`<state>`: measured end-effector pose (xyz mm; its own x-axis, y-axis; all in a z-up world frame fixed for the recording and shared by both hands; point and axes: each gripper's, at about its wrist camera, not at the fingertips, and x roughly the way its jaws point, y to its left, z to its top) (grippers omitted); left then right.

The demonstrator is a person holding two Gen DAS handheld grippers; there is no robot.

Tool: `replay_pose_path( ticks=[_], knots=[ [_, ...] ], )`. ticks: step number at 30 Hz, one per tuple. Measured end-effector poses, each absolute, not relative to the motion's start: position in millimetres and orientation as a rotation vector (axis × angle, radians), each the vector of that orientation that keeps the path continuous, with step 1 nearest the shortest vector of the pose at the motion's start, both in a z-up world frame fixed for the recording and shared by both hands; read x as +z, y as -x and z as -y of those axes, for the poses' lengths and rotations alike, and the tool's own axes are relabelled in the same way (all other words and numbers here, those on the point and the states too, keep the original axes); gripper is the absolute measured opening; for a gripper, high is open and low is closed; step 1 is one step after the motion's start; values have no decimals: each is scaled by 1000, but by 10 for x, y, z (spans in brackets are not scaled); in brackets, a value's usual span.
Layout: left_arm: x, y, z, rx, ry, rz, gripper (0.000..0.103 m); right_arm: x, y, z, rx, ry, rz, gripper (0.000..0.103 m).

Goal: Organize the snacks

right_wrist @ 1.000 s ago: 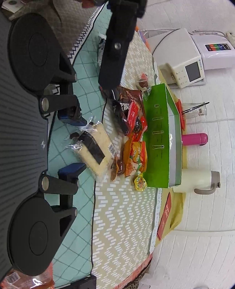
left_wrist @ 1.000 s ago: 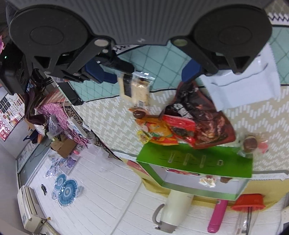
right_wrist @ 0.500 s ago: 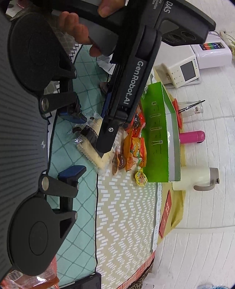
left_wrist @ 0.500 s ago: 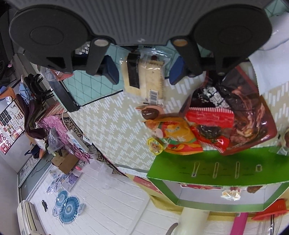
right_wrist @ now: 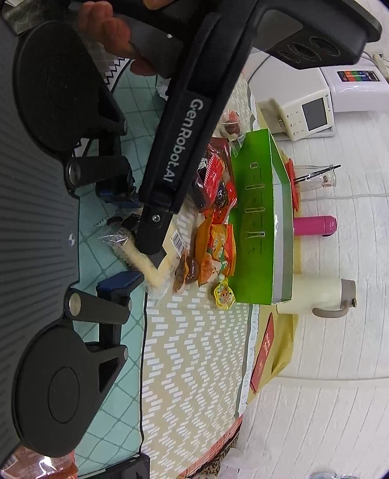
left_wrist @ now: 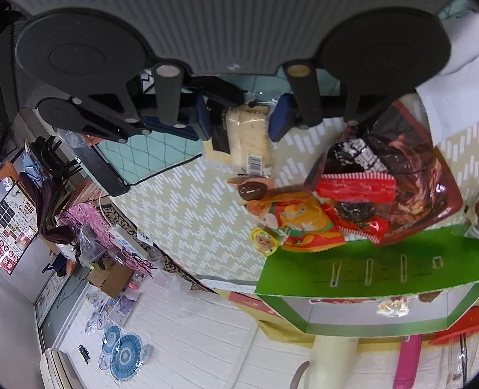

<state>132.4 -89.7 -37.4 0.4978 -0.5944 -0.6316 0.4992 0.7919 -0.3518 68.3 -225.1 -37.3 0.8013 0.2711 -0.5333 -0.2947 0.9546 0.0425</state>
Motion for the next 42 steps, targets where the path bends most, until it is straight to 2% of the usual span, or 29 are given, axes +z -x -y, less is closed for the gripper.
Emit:
replay_pose_path(
  ticks=[6, 12, 25, 42],
  knots=[
    [-310, -1209, 850, -669, 165, -791, 33, -271, -549, 2246, 292, 66, -552, 69],
    [16, -1150, 717, -672, 207, -693, 33, 52, -508, 2260, 320, 69, -466, 63],
    [499, -1850, 436, -572, 257, -593, 33, 455, -1332, 2063, 434, 64, -365, 62],
    [279, -2962, 649, -544, 328, -674, 33, 327, -2327, 2232, 424, 79, -428, 61]
  ],
)
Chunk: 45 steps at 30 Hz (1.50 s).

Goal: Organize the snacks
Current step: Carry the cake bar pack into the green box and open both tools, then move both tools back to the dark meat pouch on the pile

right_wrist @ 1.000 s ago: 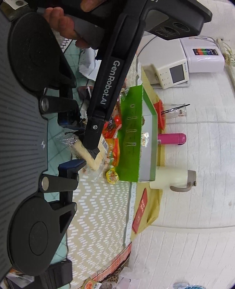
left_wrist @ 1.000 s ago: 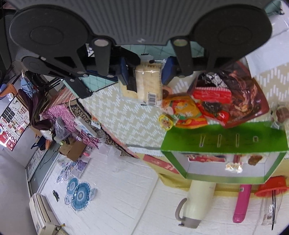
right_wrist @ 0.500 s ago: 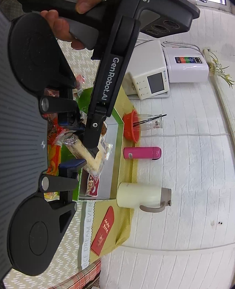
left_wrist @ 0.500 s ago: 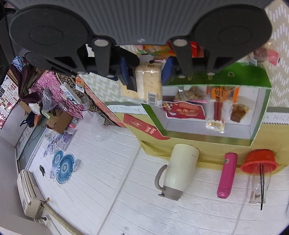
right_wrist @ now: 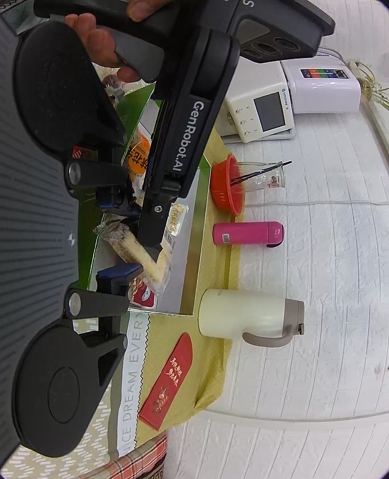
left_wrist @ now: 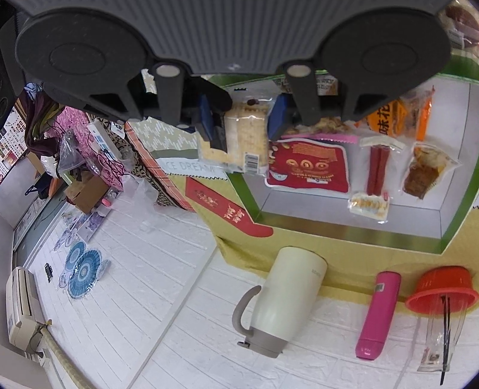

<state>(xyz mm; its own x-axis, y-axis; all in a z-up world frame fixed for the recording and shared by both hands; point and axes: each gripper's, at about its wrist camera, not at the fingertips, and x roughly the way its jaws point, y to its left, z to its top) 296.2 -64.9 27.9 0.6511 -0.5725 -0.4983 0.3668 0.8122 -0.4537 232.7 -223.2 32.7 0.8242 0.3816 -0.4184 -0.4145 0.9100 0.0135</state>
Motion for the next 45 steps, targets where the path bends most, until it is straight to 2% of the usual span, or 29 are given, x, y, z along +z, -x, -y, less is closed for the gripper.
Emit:
replay_pose_path(
  ticks=[5, 7, 8, 9, 10, 11, 15, 27, 37, 45],
  knots=[
    [207, -3072, 684, -539, 316, -686, 35, 242, -2431, 2228, 432, 98, -433, 62],
    [189, -3072, 649, -541, 351, -685, 66, 222, -2423, 2229, 440, 107, -404, 81],
    [188, -3042, 627, -526, 366, -667, 78, 213, -2411, 2231, 441, 112, -392, 91],
    [198, -3005, 615, -510, 362, -645, 80, 207, -2388, 2229, 433, 115, -381, 103],
    [215, -2975, 615, -501, 341, -626, 84, 201, -2359, 2229, 427, 116, -367, 103],
    [231, -2940, 619, -491, 313, -606, 96, 196, -2341, 2236, 422, 116, -353, 103],
    [275, -2828, 631, -429, 232, -561, 96, 170, -2299, 2261, 412, 103, -358, 103],
    [491, -2492, 513, -402, 241, -545, 96, 324, -2020, 2291, 382, 85, -337, 103],
    [714, -2009, 454, -422, 221, -485, 96, 450, -1623, 2298, 381, 93, -309, 103],
    [689, -1473, 223, -419, 219, -474, 96, 399, -1195, 2373, 338, 63, -349, 103]
  ],
)
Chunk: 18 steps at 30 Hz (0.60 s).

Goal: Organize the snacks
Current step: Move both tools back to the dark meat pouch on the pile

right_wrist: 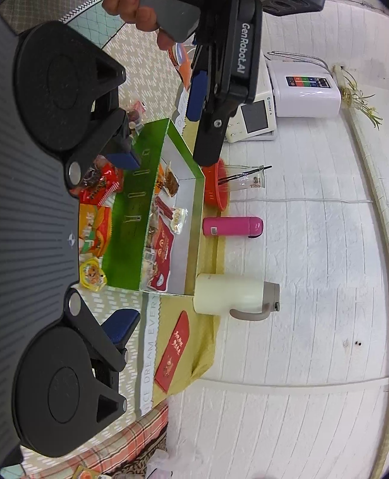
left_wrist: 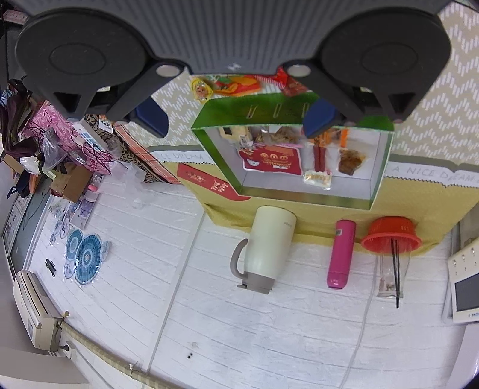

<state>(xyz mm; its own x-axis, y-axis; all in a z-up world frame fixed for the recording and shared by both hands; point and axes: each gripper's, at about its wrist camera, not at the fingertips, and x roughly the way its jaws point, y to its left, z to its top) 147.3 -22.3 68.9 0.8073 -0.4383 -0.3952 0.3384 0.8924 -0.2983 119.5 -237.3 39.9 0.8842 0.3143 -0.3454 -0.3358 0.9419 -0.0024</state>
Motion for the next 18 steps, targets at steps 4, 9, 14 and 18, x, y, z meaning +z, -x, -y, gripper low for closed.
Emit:
replay_pose_path(
  ticks=[4, 9, 14, 18],
  knots=[
    [515, -1225, 86, -426, 213, -497, 96, 215, -995, 2393, 346, 24, -401, 103],
    [227, -1002, -108, -445, 286, -554, 96, -78, -847, 2353, 358, -81, -496, 103],
    [74, -822, -279, -435, 336, -585, 96, -212, -937, 2141, 416, -127, -579, 103],
    [83, -756, -347, -438, 337, -575, 96, -230, -1058, 1896, 456, -121, -590, 103]
  ],
)
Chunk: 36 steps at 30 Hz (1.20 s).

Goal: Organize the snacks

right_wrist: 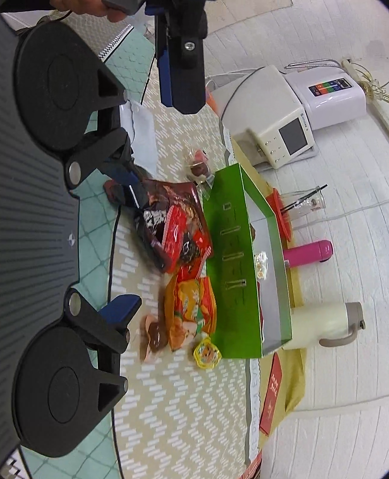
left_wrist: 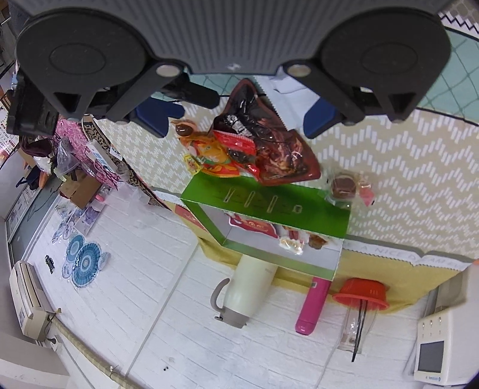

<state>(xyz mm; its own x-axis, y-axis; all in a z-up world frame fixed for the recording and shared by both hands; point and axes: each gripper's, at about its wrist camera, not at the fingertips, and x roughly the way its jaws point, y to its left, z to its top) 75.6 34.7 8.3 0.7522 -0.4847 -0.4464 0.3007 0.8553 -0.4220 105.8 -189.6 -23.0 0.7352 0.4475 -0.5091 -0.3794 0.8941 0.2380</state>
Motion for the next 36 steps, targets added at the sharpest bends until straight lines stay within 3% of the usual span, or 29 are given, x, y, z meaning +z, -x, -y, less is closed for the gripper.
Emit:
replay_pose_path(
  ticks=[5, 6, 7, 8, 10, 14, 20, 22, 23, 25, 31, 34, 36],
  knots=[
    [93, -709, -364, -463, 330, -575, 96, -258, -1231, 1743, 437, -152, -607, 103],
    [93, -704, -358, -468, 326, -577, 96, -269, -1245, 1746, 435, -158, -616, 72],
    [91, -695, -350, -473, 321, -578, 96, -283, -1243, 1777, 432, -165, -629, 47],
    [88, -691, -341, -477, 319, -578, 96, -292, -1225, 1815, 439, -178, -629, 40],
    [77, -710, -317, -489, 322, -585, 96, -288, -1166, 1906, 435, -188, -620, 11],
    [44, -751, -232, -519, 322, -607, 96, -262, -1037, 2113, 399, -172, -611, 3],
    [3, -799, -97, -543, 295, -628, 96, -282, -897, 2474, 299, -186, -596, 5],
    [5, -850, -94, -523, 291, -628, 96, -248, -881, 2471, 332, -198, -574, 40],
    [12, -881, -101, -514, 286, -627, 96, -229, -879, 2430, 345, -193, -564, 45],
    [43, -982, -146, -489, 261, -625, 96, -204, -895, 2319, 391, -179, -546, 71],
    [2, -1497, -410, -434, 241, -704, 96, -235, -1043, 2030, 449, -159, -578, 72],
    [-130, -1710, -462, -449, 245, -781, 87, -263, -1095, 1987, 446, -164, -596, 72],
    [-222, -1803, -456, -465, 246, -823, 70, -281, -1126, 1973, 442, -165, -610, 72]
  ],
)
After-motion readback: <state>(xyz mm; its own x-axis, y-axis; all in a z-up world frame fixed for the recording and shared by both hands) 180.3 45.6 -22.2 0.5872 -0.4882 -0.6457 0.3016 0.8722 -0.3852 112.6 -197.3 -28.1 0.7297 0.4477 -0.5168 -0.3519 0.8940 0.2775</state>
